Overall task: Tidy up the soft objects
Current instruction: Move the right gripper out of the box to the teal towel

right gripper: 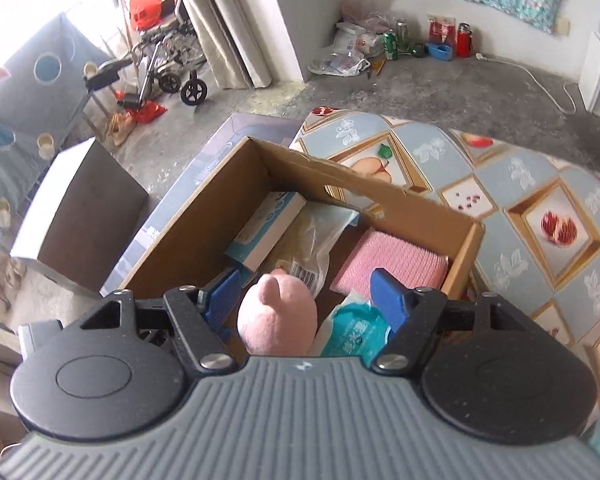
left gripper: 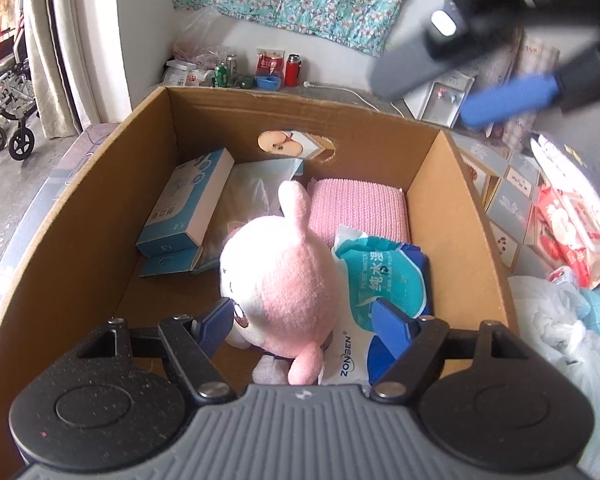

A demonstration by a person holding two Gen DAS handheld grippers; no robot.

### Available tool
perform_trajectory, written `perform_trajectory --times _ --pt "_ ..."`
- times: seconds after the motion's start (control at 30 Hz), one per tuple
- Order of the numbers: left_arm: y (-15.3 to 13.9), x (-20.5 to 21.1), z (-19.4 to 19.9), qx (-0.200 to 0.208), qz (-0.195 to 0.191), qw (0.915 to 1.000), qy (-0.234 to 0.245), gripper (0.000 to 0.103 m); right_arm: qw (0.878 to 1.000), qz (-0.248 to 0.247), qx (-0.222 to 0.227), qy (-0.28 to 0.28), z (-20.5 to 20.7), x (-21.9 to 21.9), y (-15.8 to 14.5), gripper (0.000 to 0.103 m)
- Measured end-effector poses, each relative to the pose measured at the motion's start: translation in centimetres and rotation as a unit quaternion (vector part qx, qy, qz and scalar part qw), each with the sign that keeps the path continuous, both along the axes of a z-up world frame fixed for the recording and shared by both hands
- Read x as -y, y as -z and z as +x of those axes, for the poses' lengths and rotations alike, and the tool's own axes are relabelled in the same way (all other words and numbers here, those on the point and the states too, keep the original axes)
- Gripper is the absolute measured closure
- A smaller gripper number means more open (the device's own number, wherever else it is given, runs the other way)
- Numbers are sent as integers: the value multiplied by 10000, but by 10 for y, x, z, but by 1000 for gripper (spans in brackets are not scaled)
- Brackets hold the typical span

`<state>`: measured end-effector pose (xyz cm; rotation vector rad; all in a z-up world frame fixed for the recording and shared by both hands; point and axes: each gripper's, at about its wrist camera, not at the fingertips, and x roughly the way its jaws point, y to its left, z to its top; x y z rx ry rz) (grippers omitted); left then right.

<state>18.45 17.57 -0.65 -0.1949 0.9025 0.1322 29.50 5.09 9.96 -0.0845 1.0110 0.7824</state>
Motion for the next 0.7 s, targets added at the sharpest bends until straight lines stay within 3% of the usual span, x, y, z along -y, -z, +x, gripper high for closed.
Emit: perform_trajectory --times 0.17,0.33,0.5,0.7 --pt "-16 -8 -17 95 -59 9998 -167 23 9991 238 246 251 -14 36 2 28" --pt "-42 1 -43 373 143 9991 -170 21 9947 565 507 689 -28 96 -3 22" --pt "-74 34 -74 921 224 9955 74 17 9892 295 827 1176 -46 173 1 20" --pt "-85 98 -92 1336 36 9881 759 16 9793 -98 1007 1751 -67 270 10 18"
